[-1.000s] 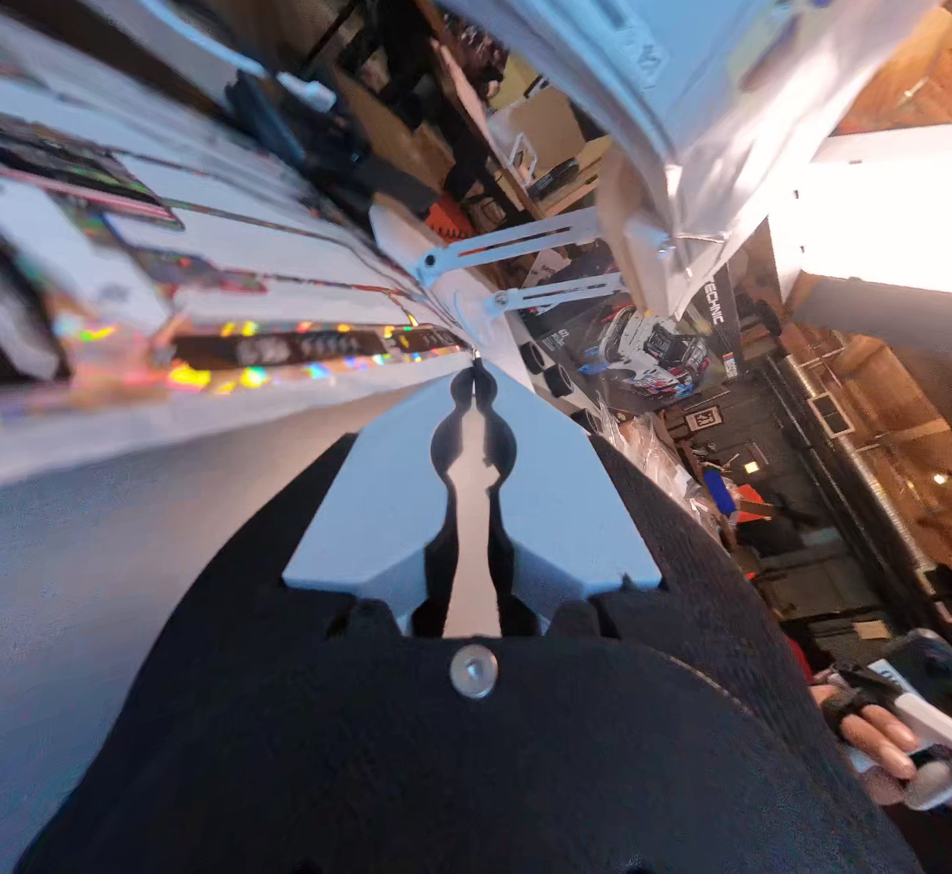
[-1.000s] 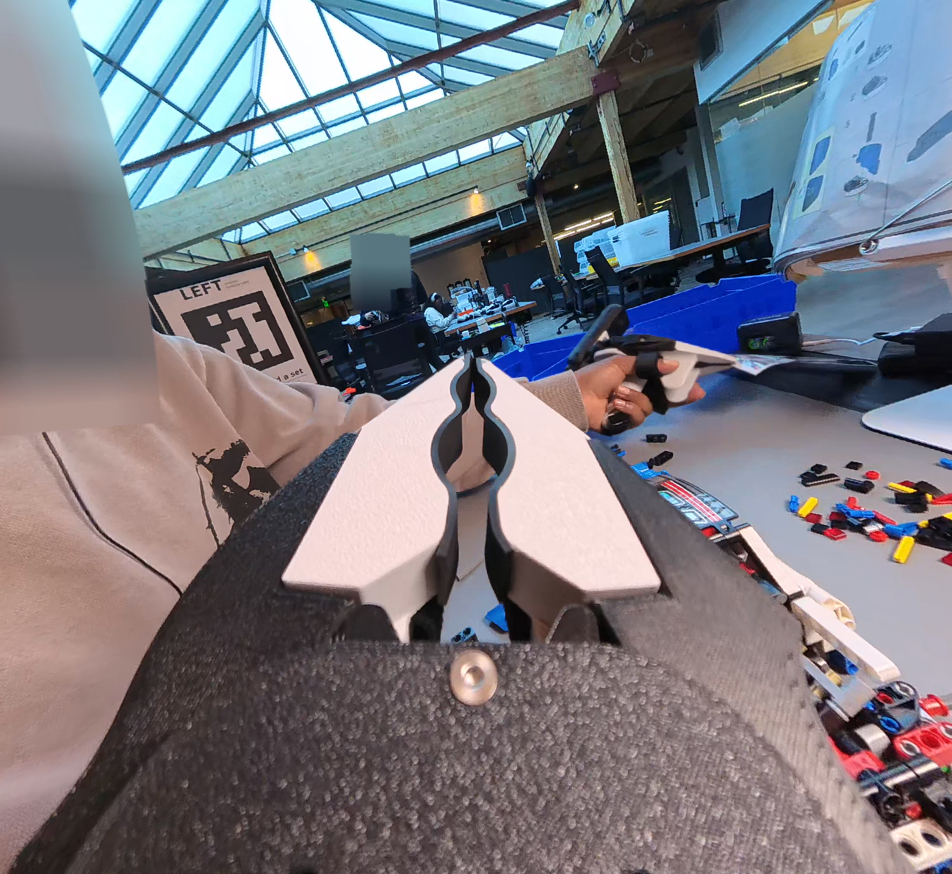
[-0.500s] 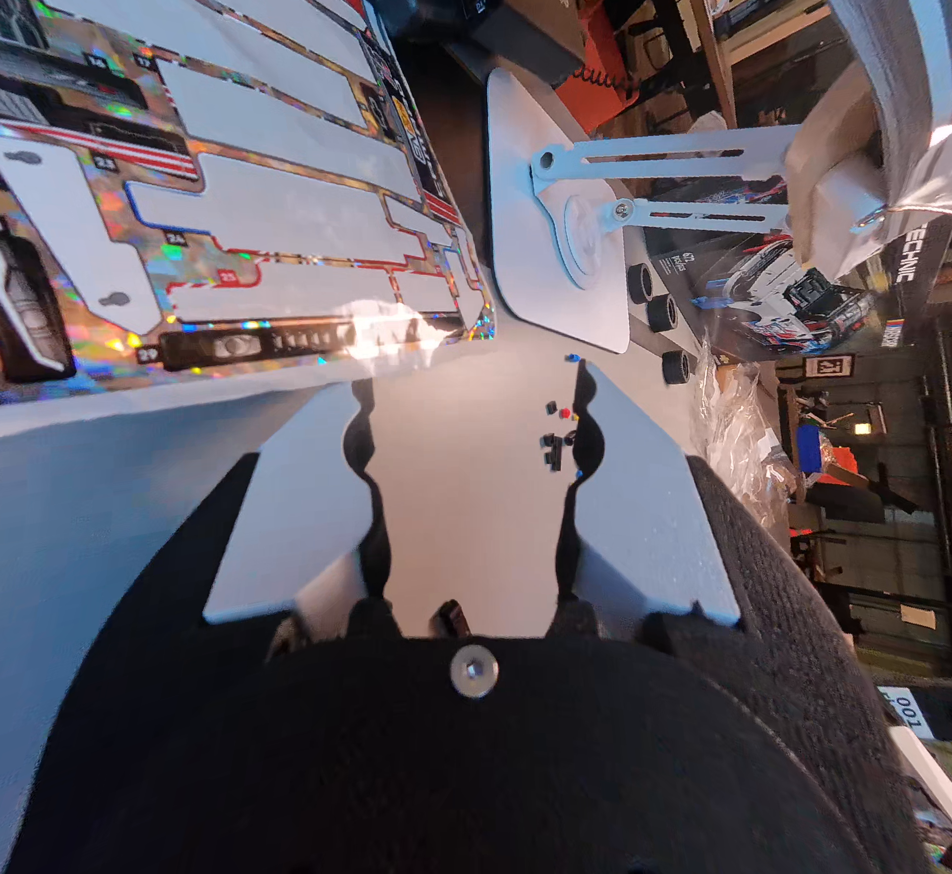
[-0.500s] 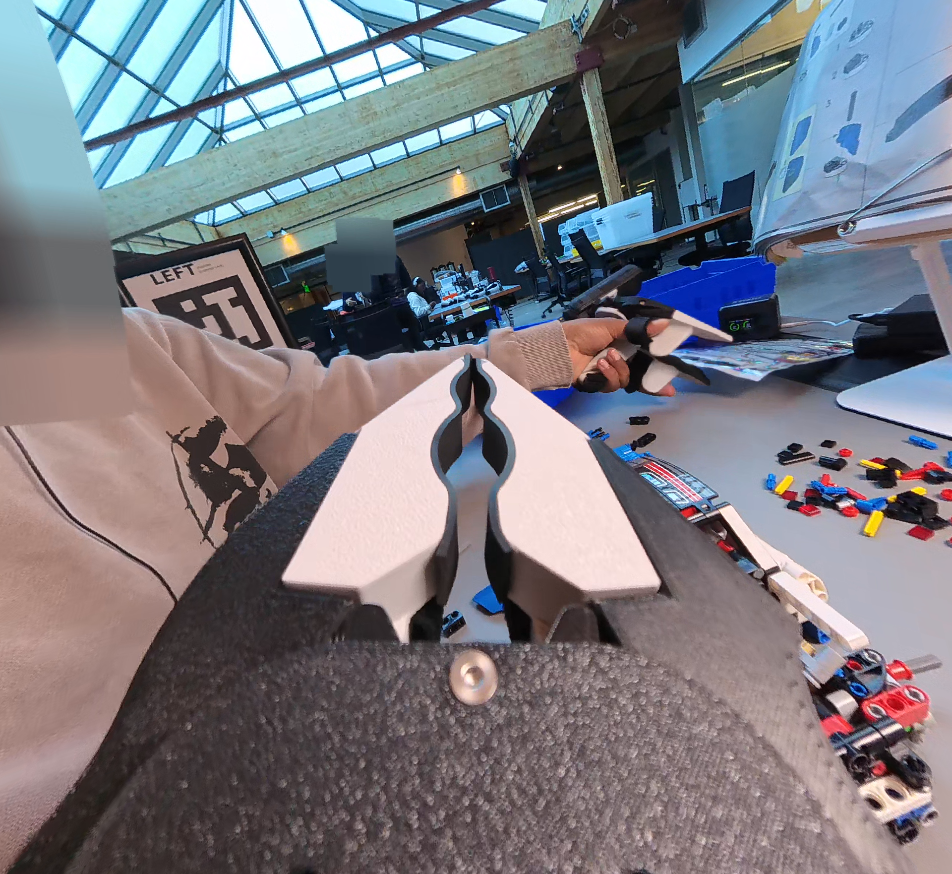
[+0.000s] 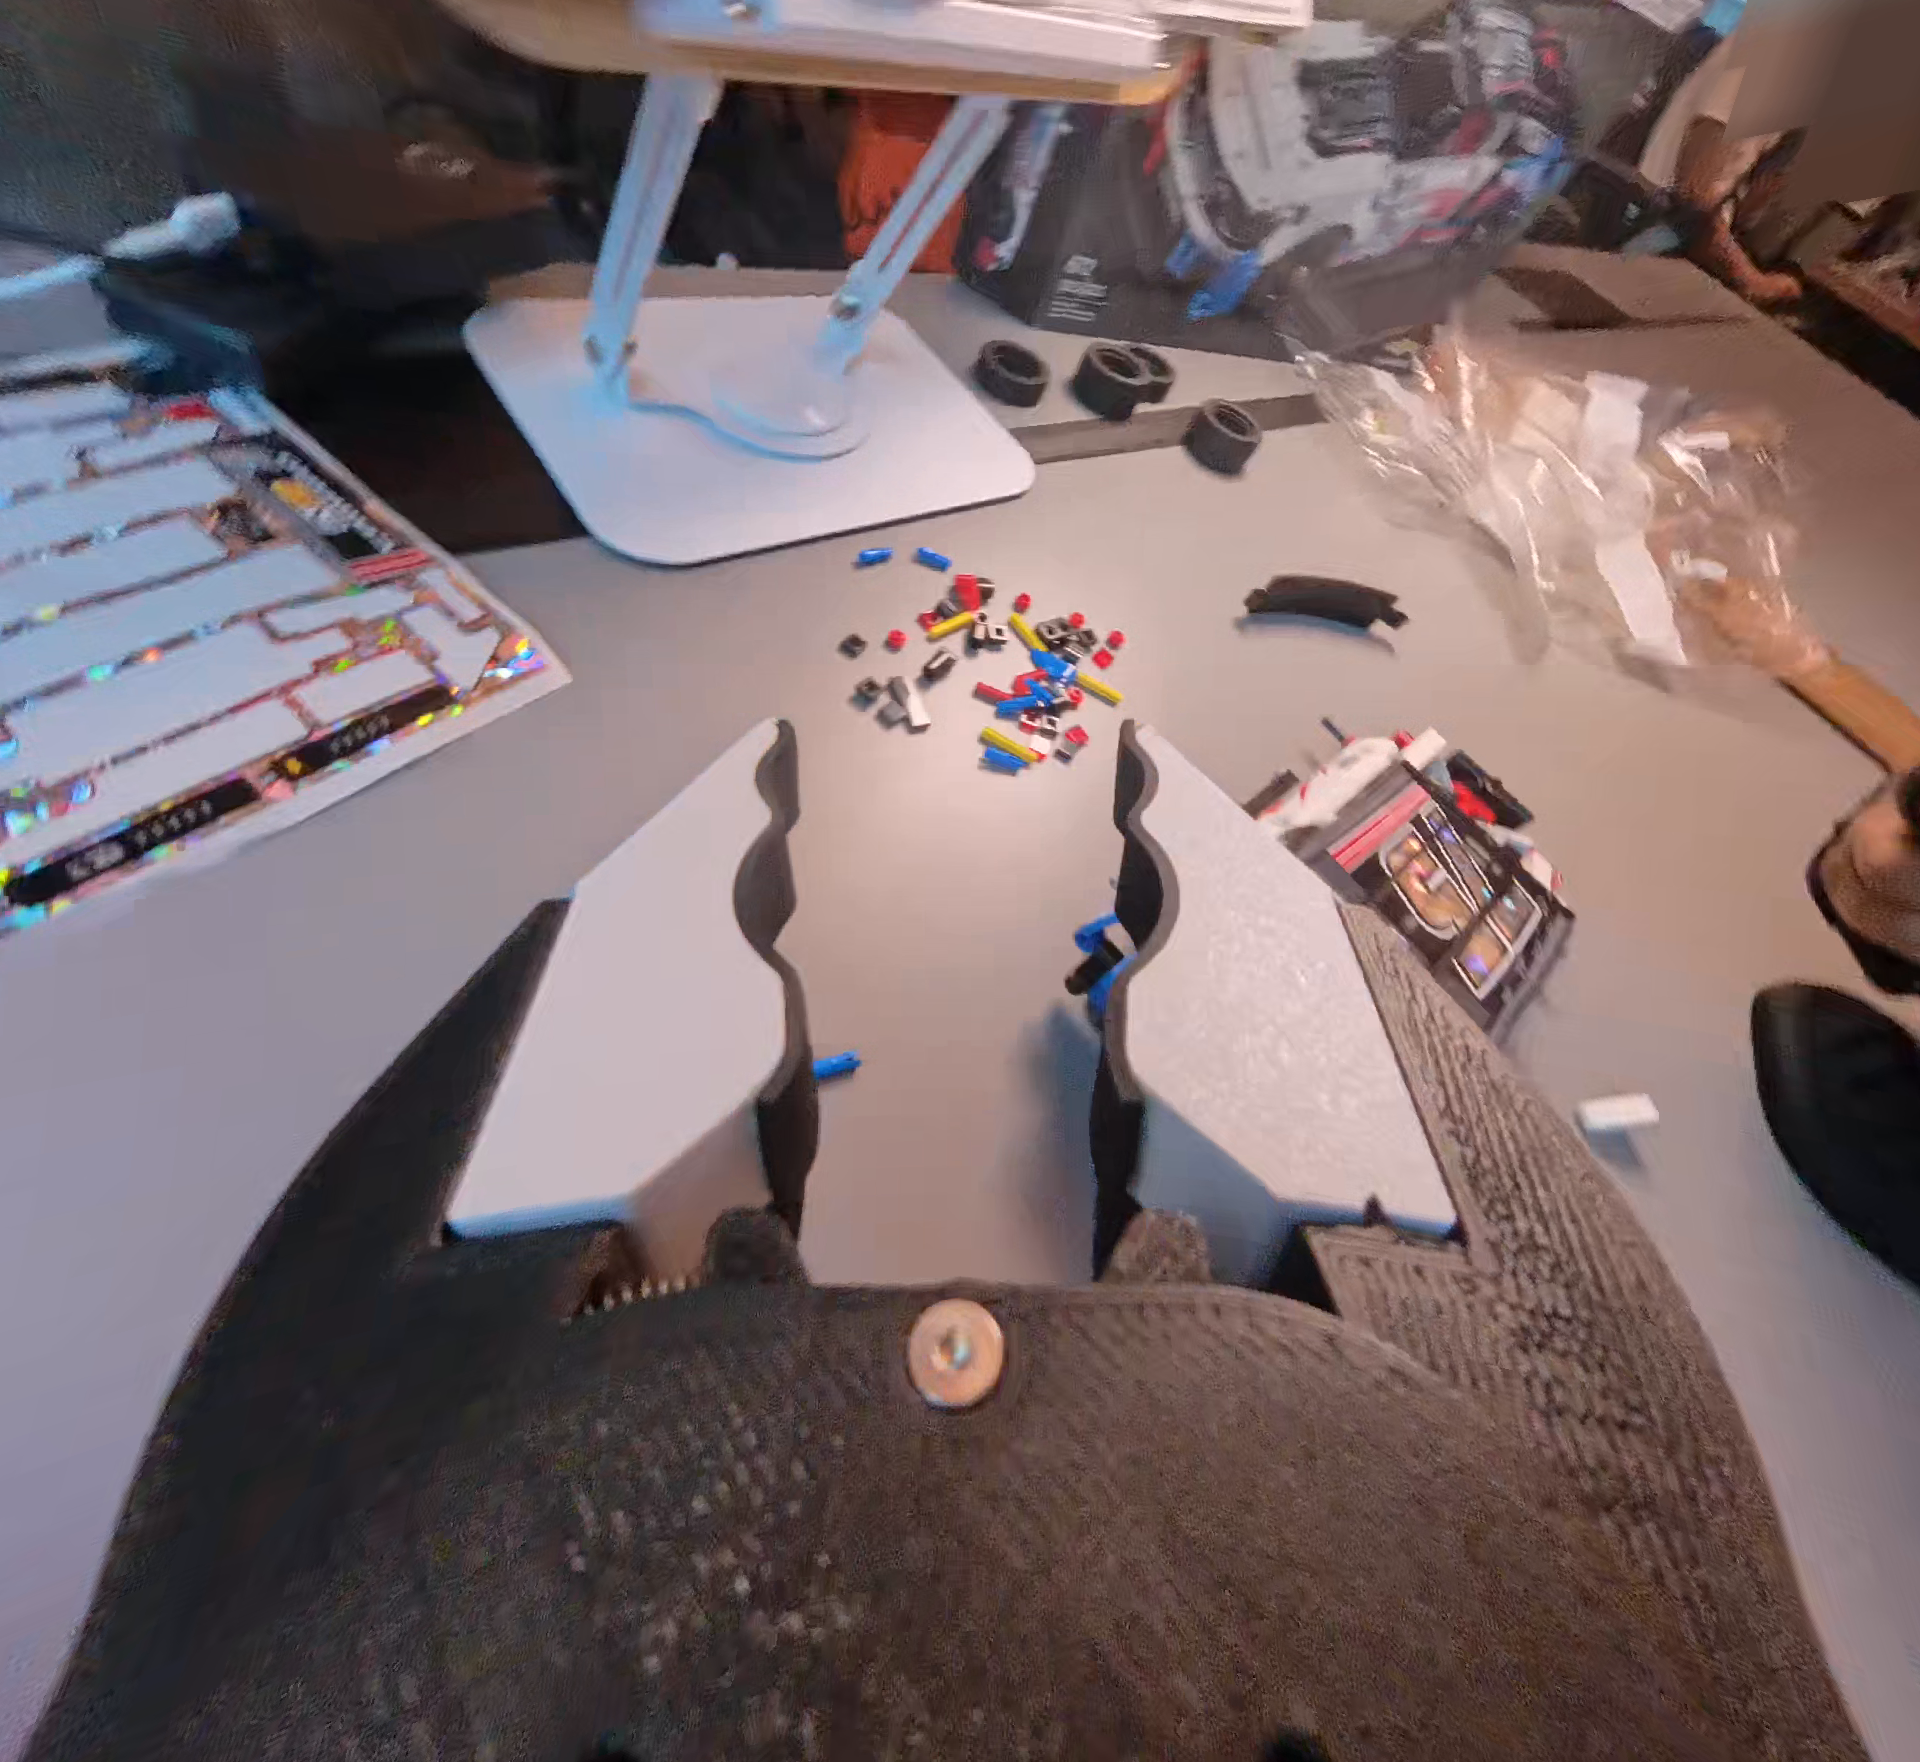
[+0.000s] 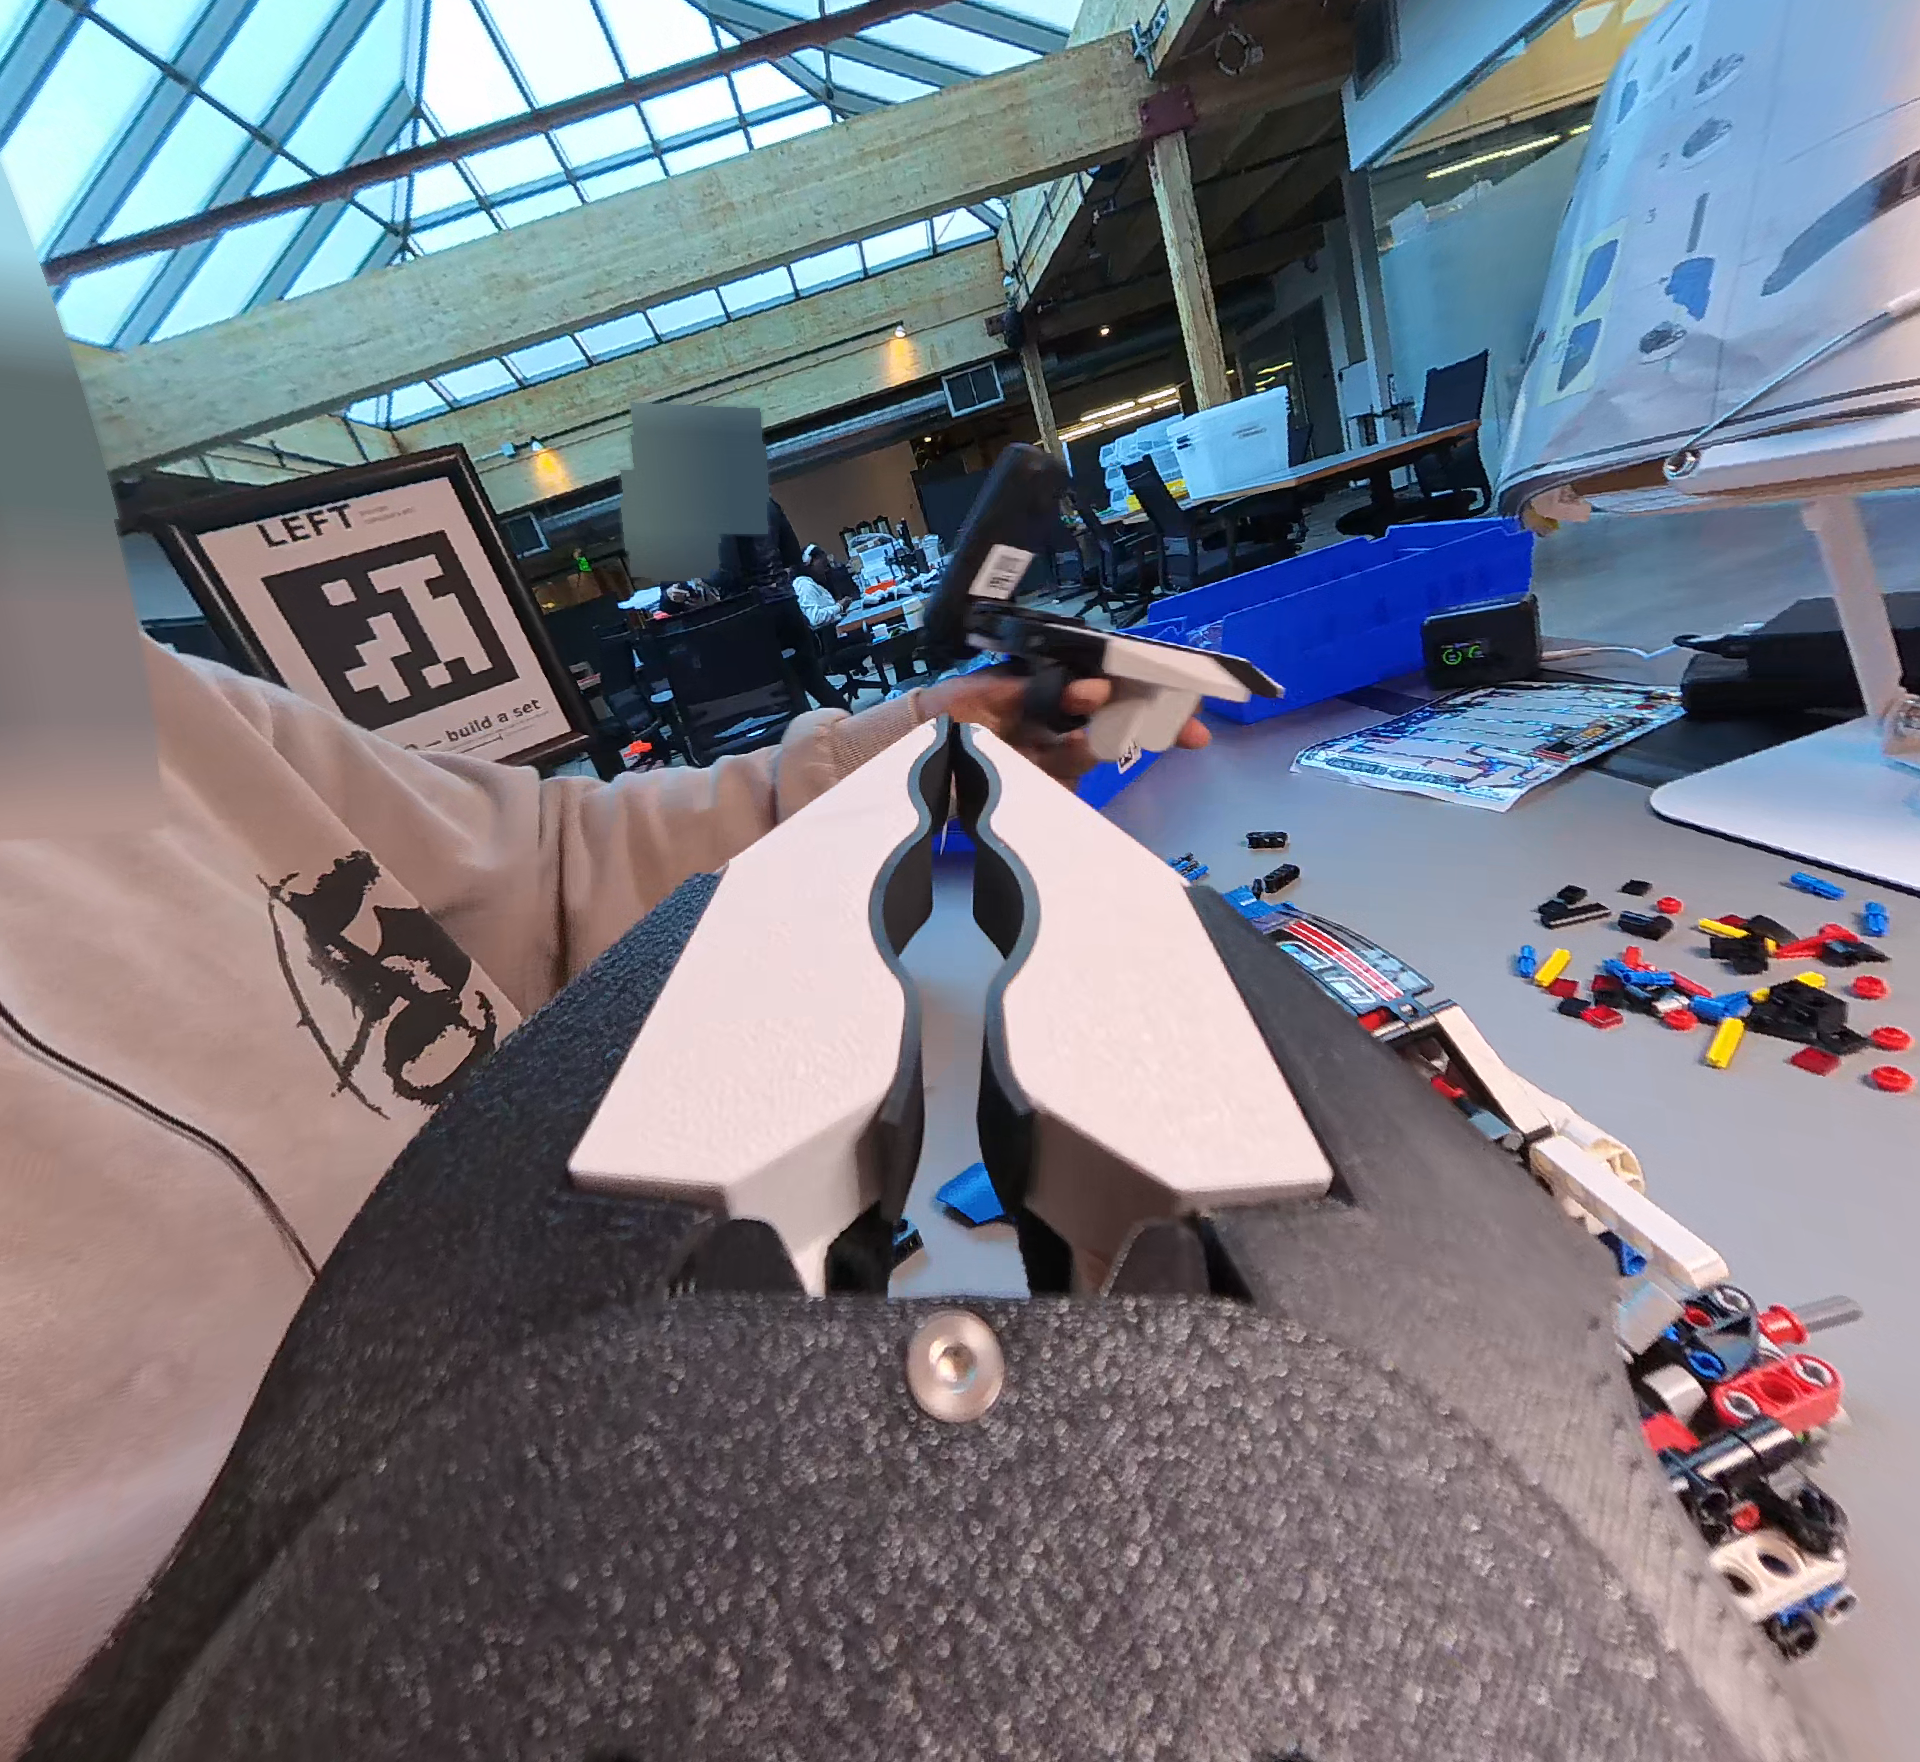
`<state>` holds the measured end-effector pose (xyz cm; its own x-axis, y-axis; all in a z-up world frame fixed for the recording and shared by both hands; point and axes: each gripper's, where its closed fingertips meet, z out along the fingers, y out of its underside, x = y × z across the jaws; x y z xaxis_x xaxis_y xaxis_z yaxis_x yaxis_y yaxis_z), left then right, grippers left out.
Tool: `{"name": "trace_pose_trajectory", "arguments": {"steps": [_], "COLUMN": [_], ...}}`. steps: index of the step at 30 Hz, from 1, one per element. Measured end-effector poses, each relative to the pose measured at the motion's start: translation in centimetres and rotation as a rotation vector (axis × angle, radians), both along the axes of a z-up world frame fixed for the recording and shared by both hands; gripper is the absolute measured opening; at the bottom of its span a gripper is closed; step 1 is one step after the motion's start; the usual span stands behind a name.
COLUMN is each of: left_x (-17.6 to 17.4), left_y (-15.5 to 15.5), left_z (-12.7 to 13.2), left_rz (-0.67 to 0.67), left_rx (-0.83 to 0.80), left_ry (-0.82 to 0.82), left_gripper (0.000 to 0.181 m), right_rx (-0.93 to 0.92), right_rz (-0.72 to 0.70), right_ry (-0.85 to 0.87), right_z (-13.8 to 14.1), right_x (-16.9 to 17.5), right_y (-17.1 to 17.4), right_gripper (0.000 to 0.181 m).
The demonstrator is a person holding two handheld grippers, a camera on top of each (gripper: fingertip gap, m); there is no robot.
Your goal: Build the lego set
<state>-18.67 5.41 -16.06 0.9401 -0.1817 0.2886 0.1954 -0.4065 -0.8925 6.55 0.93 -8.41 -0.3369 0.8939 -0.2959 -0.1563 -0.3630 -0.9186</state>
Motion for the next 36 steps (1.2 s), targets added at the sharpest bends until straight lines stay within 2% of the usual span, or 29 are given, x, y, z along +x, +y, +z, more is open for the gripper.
{"name": "trace_pose_trajectory", "arguments": {"steps": [1, 5, 9, 12, 15, 17, 20, 22, 24, 28, 30, 33, 36], "left_x": [1.3, 6.0, 11.4, 15.2, 17.8, 18.5, 19.5, 19.7, 19.7, 19.2, 18.7, 18.5, 18.6], "left_y": [-0.9, -4.8, -8.0, -9.7, -11.4, -11.7, -11.7, -11.2, -11.0, -11.0, -10.8, -10.4, -10.5], "left_z": [0.5, 1.8, 1.8, 0.3, -2.0, -2.7, -2.4, -1.7, -0.9, 1.2, 2.1, 1.9, 2.0], "left_rz": [-0.047, -0.2, -0.387, -0.561, -0.719, -0.724, -0.709, -0.664, -0.642, -0.644, -0.642, -0.64, -0.65], "left_rx": [0.039, 0.166, 0.29, 0.337, 0.285, 0.281, 0.26, 0.258, 0.227, 0.156, 0.138, 0.098, 0.081], "left_ry": [0.061, 0.172, 0.153, 0.161, 0.174, 0.167, 0.074, 0.035, -0.082, -0.544, -0.737, -0.838, -0.903], "left_gripper": [0.062, 0.061, 0.041, 0.032, 0.029, 0.025, 0.025, 0.023, 0.019, 0.019, 0.02, 0.022, 0.022], "right_rx": [-0.004, -0.008, 0.0, -0.001, -0.004, 0.015, 0.089, 0.214, 0.385, 0.861, 1.108, 1.367, 1.522], "right_rz": [-0.008, -0.033, -0.034, -0.024, -0.004, 0.01, 0.017, -0.031, -0.141, -0.414, -0.497, -0.591, -0.618], "right_ry": [-0.006, -0.043, -0.096, -0.133, -0.151, -0.16, -0.148, -0.124, -0.098, -0.041, -0.013, 0.038, 0.064], "right_z": [-0.2, -1.1, -2.5, -3.5, -4.0, -4.3, -4.4, -4.3, -4.1, -3.8, -4.1, -4.2, -4.6], "right_x": [-0.1, -0.5, -1.5, -2.2, -2.7, -2.9, -3.3, -3.8, -4.3, -4.8, -5.0, -5.3, -5.7], "right_y": [0.2, 0.5, 0.2, -0.3, -0.9, -1.5, -2.8, -3.8, -4.3, -5.0, -5.8, -7.0, -7.9], "right_gripper": [0.0, 0.0, 0.0, 0.0, 0.0, 0.0, 0.0, 0.0, 0.0, 0.0, 0.0, 0.0, 0.0]}}
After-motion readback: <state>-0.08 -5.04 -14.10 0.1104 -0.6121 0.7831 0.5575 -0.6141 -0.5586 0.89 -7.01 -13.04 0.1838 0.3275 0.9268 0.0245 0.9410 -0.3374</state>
